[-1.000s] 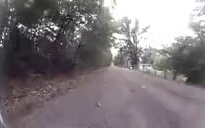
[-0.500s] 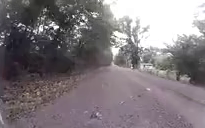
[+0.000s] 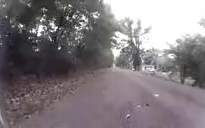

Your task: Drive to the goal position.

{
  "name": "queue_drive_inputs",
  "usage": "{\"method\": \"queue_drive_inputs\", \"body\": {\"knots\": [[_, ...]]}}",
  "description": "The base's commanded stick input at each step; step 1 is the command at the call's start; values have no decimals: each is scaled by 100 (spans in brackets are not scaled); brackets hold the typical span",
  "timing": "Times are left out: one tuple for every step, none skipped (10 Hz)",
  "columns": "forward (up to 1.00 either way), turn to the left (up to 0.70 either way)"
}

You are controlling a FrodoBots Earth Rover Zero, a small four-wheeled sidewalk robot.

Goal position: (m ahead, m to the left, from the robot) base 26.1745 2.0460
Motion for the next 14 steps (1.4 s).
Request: {"method": "queue_drive_inputs", "body": {"knots": [[70, -21], [70, -4], [70, 0], [70, 0], [70, 0], [70, 0], [70, 0], [70, 0], [70, 0], [70, 0], [70, 0], [70, 0], [70, 0], [70, 0]]}}
